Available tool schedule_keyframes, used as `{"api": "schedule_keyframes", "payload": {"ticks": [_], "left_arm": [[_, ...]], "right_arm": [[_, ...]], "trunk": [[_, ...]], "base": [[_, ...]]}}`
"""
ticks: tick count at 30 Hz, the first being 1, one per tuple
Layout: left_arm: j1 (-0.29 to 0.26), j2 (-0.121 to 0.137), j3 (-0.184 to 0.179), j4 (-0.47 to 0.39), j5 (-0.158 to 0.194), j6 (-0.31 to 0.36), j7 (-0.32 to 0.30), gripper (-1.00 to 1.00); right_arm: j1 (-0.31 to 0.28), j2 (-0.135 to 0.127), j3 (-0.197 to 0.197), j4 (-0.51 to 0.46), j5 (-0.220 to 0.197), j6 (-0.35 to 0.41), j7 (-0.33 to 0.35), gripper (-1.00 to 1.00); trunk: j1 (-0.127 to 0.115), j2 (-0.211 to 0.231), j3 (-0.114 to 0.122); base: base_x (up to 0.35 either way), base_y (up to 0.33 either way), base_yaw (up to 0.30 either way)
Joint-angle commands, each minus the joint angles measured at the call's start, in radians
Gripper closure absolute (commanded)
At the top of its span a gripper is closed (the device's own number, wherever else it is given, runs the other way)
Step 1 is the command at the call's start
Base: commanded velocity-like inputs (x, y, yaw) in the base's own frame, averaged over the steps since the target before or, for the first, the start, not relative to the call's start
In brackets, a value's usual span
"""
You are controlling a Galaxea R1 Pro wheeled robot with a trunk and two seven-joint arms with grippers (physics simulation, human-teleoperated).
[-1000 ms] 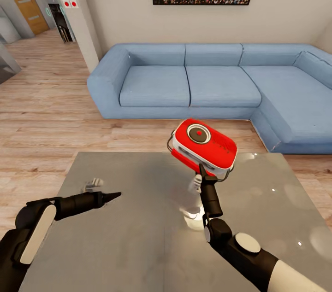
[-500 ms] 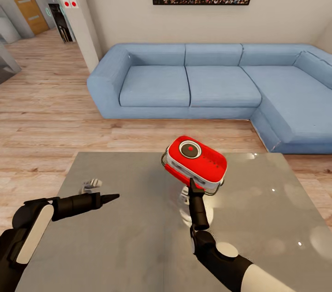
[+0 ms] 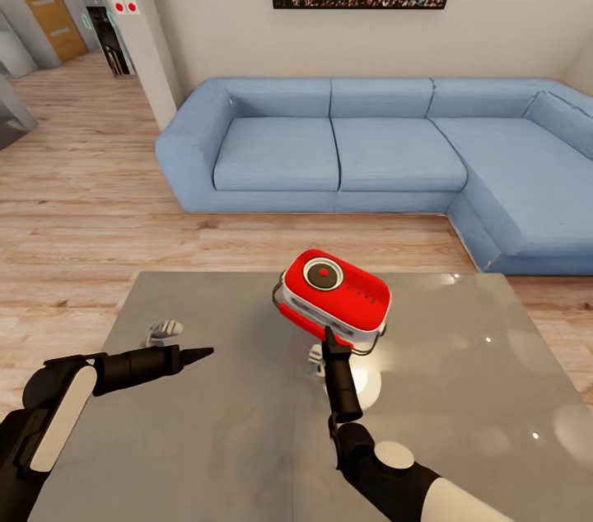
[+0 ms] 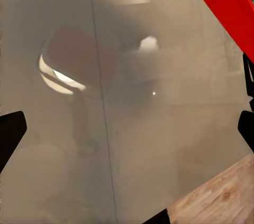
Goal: Turn on the radio receiver that's on the table in the living room.
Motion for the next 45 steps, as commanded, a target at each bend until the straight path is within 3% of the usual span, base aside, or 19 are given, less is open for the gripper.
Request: {"api": "schedule_keyframes", "payload": {"ticks": [1, 8, 10, 12, 17, 19, 21, 24, 33, 38, 45], "left_arm": [[0.000, 0.000, 0.000, 0.001, 0.000, -0.003, -0.001, -1.00], [0.000, 0.000, 0.000, 0.001, 0.007, -0.003, -0.005, -1.00], [0.000, -0.001, 0.000, 0.001, 0.010, -0.001, -0.006, -1.00], [0.000, -0.001, 0.000, 0.000, 0.011, 0.001, -0.004, -1.00], [-0.012, -0.002, 0.000, -0.003, 0.013, 0.003, -0.004, -1.00], [-0.017, -0.004, 0.000, -0.004, 0.013, 0.004, -0.004, -1.00], [-0.021, -0.007, 0.000, -0.005, 0.015, 0.005, -0.004, -1.00], [-0.023, -0.015, 0.000, -0.006, 0.021, 0.005, -0.003, -1.00], [-0.049, -0.033, -0.001, -0.010, 0.105, 0.015, -0.003, -1.00], [-0.069, -0.077, -0.003, -0.010, 0.126, 0.019, 0.000, -1.00], [-0.107, -0.137, -0.009, -0.009, 0.125, 0.022, 0.002, -1.00]], "right_arm": [[0.000, 0.001, 0.001, -0.001, 0.005, 0.004, -0.001, 1.00], [0.000, 0.003, 0.004, 0.021, 0.003, 0.004, 0.000, 1.00], [0.001, 0.010, 0.009, 0.071, 0.006, 0.004, -0.012, 1.00], [0.002, 0.035, 0.012, 0.129, 0.009, 0.004, -0.070, 1.00], [0.002, 0.052, 0.017, 0.224, 0.011, -0.002, -0.175, 1.00], [0.002, 0.055, 0.035, 0.255, 0.012, -0.012, -0.196, 1.00], [0.003, 0.057, 0.089, 0.285, 0.011, -0.027, -0.209, 1.00], [0.009, 0.063, 0.127, 0.301, 0.011, -0.034, -0.216, 1.00], [0.046, 0.069, 0.157, 0.318, 0.012, -0.039, -0.219, 1.00], [0.058, 0.069, 0.158, 0.318, 0.013, -0.043, -0.219, 1.00], [0.060, 0.068, 0.169, 0.317, 0.014, -0.050, -0.219, 1.00]], "trunk": [[0.000, 0.000, 0.000], [0.000, 0.000, 0.000], [0.000, 0.000, 0.000], [0.000, 0.000, 0.000], [0.000, 0.000, 0.000], [0.000, 0.000, 0.000], [0.000, 0.000, 0.000], [0.000, 0.000, 0.000], [0.000, 0.000, 0.000], [0.000, 0.000, 0.000], [0.000, 0.000, 0.000]], "base": [[0.000, 0.000, 0.000], [0.000, 0.000, 0.000], [0.000, 0.000, 0.000], [0.000, 0.000, 0.000], [0.000, 0.000, 0.000], [0.000, 0.000, 0.000], [0.000, 0.000, 0.000], [0.000, 0.000, 0.000], [0.000, 0.000, 0.000], [0.000, 0.000, 0.000], [0.000, 0.000, 0.000]]}}
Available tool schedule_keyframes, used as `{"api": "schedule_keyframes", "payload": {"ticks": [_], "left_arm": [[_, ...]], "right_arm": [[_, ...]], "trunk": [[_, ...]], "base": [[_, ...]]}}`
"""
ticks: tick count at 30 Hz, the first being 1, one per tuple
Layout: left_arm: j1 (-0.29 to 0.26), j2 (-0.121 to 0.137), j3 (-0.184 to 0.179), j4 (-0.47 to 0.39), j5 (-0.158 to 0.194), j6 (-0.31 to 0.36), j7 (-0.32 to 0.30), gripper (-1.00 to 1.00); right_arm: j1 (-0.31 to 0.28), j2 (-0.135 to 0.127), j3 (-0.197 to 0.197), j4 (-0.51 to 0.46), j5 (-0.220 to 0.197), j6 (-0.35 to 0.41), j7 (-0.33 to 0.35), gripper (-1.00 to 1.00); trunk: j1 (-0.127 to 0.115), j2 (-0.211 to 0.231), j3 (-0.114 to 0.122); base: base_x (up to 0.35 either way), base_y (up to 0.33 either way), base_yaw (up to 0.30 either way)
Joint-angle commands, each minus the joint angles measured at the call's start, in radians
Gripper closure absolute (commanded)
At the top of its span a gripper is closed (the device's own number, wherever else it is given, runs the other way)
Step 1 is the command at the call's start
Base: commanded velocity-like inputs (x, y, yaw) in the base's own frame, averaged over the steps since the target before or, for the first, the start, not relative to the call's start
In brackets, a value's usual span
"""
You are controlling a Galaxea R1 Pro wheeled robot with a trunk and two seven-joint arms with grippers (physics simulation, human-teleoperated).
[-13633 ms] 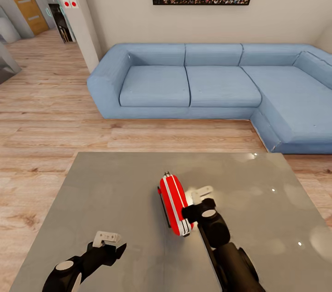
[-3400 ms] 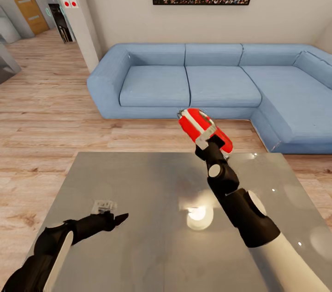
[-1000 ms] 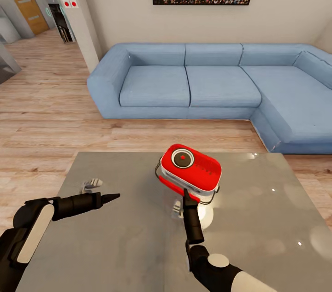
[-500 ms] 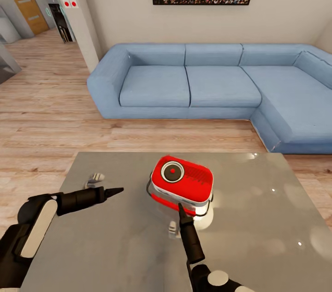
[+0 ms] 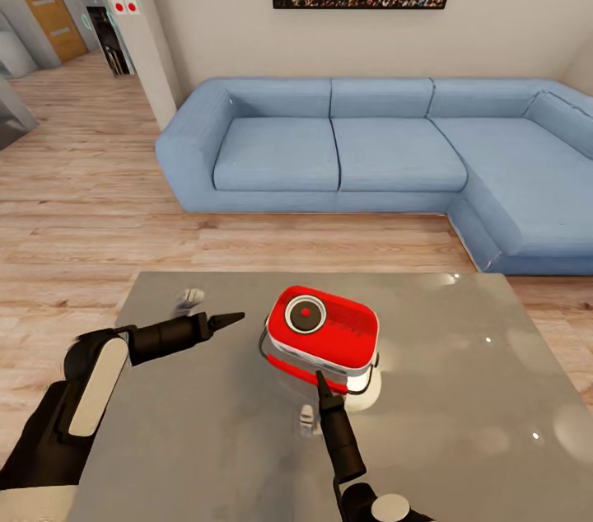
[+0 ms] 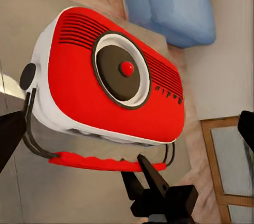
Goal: Turn on the radio receiver that's on the table in the living room.
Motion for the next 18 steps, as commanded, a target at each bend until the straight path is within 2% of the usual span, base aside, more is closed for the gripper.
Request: {"api": "schedule_keyframes", "payload": {"ticks": [1, 4, 7, 18], "left_arm": [[-0.004, -0.020, -0.001, 0.001, -0.005, 0.001, 0.002, -1.00], [-0.007, -0.039, -0.002, 0.003, -0.010, 0.001, 0.005, -1.00], [-0.009, -0.044, -0.002, 0.004, -0.010, 0.002, 0.006, -1.00], [-0.010, -0.059, -0.004, 0.001, -0.011, 0.002, 0.005, -1.00]], "right_arm": [[0.000, 0.001, 0.020, -0.001, 0.003, 0.002, 0.000, 1.00], [0.001, 0.002, 0.062, -0.002, 0.002, 0.001, 0.002, 1.00], [0.001, 0.003, 0.078, -0.002, 0.001, 0.001, 0.004, 1.00], [0.033, 0.022, 0.085, -0.003, 0.000, 0.001, 0.003, 1.00]], "trunk": [[0.000, 0.000, 0.000], [0.000, 0.000, 0.000], [0.000, 0.000, 0.000], [0.000, 0.000, 0.000]], "base": [[0.000, 0.000, 0.000], [0.000, 0.000, 0.000], [0.000, 0.000, 0.000], [0.000, 0.000, 0.000]]}}
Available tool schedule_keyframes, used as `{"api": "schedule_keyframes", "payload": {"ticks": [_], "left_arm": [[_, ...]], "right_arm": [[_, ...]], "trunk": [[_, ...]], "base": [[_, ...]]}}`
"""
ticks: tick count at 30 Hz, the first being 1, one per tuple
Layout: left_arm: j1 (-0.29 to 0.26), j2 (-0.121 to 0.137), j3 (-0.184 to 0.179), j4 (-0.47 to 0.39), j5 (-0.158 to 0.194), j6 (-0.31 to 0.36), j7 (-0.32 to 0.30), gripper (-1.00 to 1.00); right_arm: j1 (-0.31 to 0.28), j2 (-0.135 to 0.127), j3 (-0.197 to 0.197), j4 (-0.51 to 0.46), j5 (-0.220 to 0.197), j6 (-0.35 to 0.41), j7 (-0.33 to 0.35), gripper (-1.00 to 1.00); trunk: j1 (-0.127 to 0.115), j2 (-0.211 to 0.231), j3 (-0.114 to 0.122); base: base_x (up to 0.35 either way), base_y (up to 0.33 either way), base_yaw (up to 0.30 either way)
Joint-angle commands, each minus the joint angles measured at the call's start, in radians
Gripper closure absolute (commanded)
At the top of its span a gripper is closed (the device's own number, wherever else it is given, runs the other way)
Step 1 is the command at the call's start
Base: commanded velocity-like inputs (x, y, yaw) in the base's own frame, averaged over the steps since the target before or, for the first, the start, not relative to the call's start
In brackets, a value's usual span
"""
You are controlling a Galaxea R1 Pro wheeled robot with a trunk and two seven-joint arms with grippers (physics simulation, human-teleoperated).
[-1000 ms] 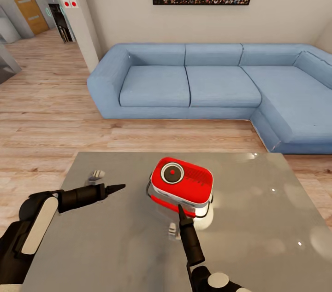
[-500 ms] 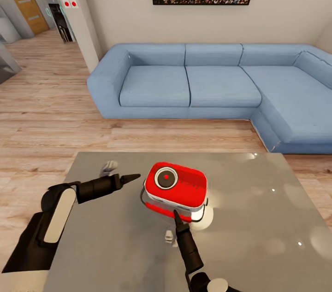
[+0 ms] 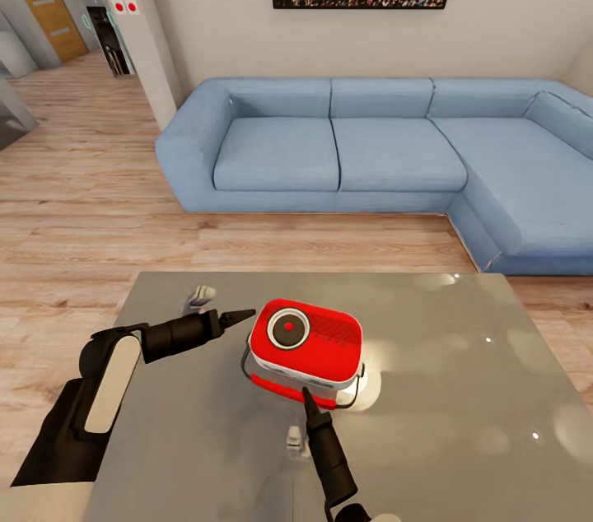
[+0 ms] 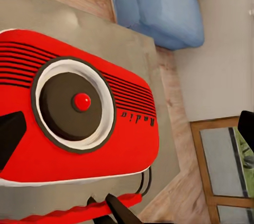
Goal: Turn on the radio receiver that's on the table in the living room.
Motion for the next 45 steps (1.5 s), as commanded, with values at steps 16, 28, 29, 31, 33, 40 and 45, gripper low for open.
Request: {"api": "schedule_keyframes", "payload": {"ticks": [16, 28, 29, 31, 33, 40, 45], "left_arm": [[0.000, -0.014, -0.027, -0.006, 0.009, 0.007, -0.068, -1.00], [0.000, -0.003, -0.062, -0.009, 0.000, 0.009, -0.121, 1.00], [0.000, -0.003, -0.062, -0.009, 0.000, 0.009, -0.121, 1.00], [0.000, -0.004, -0.064, -0.010, 0.000, 0.009, -0.121, 1.00], [0.000, -0.006, -0.066, -0.012, 0.000, 0.009, -0.121, 1.00], [-0.001, -0.009, -0.069, -0.021, 0.000, 0.009, -0.121, 1.00], [-0.001, -0.011, -0.070, -0.022, 0.000, 0.009, -0.120, 1.00]], "right_arm": [[0.003, -0.002, -0.002, 0.000, 0.002, 0.003, 0.009, 1.00], [0.003, -0.002, -0.002, 0.000, 0.002, -0.002, 0.010, 1.00], [0.003, -0.002, -0.002, 0.000, 0.002, -0.003, 0.010, 1.00], [0.003, -0.002, -0.002, 0.000, 0.002, -0.004, 0.009, 1.00], [0.003, -0.002, -0.002, 0.000, 0.002, -0.004, 0.007, 1.00], [0.003, 0.001, -0.001, -0.001, -0.001, -0.004, 0.003, 1.00], [0.003, 0.001, -0.001, -0.001, -0.002, -0.004, 0.002, 1.00]], "trunk": [[0.000, 0.000, 0.000], [0.000, 0.000, 0.000], [0.000, 0.000, 0.000], [0.000, 0.000, 0.000], [0.000, 0.000, 0.000], [0.000, 0.000, 0.000], [0.000, 0.000, 0.000]], "base": [[0.000, 0.000, 0.000], [0.000, 0.000, 0.000], [0.000, 0.000, 0.000], [0.000, 0.000, 0.000], [0.000, 0.000, 0.000], [0.000, 0.000, 0.000], [0.000, 0.000, 0.000]]}}
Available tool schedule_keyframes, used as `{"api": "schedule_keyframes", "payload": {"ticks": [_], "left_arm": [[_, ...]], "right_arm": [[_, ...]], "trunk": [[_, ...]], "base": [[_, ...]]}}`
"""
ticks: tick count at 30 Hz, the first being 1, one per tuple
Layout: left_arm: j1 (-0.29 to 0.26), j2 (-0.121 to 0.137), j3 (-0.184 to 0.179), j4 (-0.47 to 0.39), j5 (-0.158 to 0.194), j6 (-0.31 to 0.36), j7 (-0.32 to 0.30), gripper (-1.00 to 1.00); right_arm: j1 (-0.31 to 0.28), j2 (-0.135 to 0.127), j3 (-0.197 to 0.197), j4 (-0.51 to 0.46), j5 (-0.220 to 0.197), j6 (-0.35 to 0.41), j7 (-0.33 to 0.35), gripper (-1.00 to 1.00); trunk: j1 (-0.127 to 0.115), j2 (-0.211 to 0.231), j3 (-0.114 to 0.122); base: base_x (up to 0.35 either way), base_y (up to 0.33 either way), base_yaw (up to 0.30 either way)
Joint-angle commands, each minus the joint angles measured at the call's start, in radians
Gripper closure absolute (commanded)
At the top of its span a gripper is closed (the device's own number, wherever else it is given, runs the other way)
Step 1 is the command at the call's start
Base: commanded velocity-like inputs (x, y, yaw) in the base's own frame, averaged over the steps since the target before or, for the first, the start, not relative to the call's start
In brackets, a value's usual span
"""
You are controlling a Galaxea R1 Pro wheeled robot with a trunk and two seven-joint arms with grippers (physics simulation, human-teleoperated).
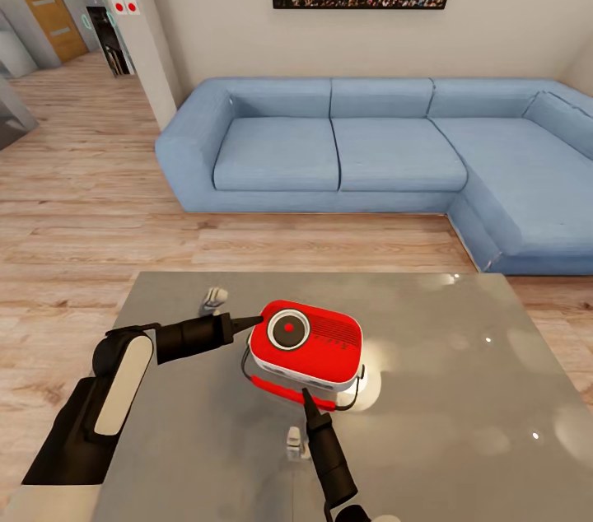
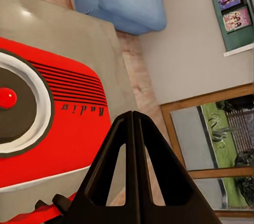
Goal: Turn on the radio receiver that's on the table in the living room.
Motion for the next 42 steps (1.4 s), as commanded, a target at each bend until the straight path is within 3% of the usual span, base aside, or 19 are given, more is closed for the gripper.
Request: {"api": "schedule_keyframes", "payload": {"ticks": [1, 18, 22, 31, 42], "left_arm": [[0.000, 0.000, 0.000, 0.000, 0.000, 0.000, 0.000, 1.00], [-0.029, -0.008, 0.001, 0.004, 0.002, 0.001, 0.009, 1.00], [-0.062, -0.016, 0.001, 0.011, 0.005, 0.001, 0.015, 1.00], [-0.083, -0.100, -0.001, 0.039, 0.008, 0.001, 0.122, 1.00], [-0.086, -0.113, -0.015, 0.076, 0.006, 0.001, 0.131, 1.00]], "right_arm": [[0.000, 0.001, 0.001, -0.001, 0.003, 0.003, -0.001, 1.00], [0.001, 0.000, 0.001, -0.017, 0.001, 0.004, -0.032, 1.00], [0.001, 0.000, 0.001, -0.018, 0.000, 0.005, -0.033, 1.00], [0.001, 0.003, 0.001, -0.018, -0.001, 0.007, -0.034, 1.00], [0.001, 0.003, 0.001, -0.018, -0.001, 0.010, -0.037, 1.00]], "trunk": [[0.000, 0.000, 0.000], [0.000, 0.000, 0.000], [0.000, 0.000, 0.000], [0.000, 0.000, 0.000], [0.000, 0.000, 0.000]], "base": [[0.000, 0.000, 0.000], [0.000, 0.000, 0.000], [0.000, 0.000, 0.000], [0.000, 0.000, 0.000], [0.000, 0.000, 0.000]]}}
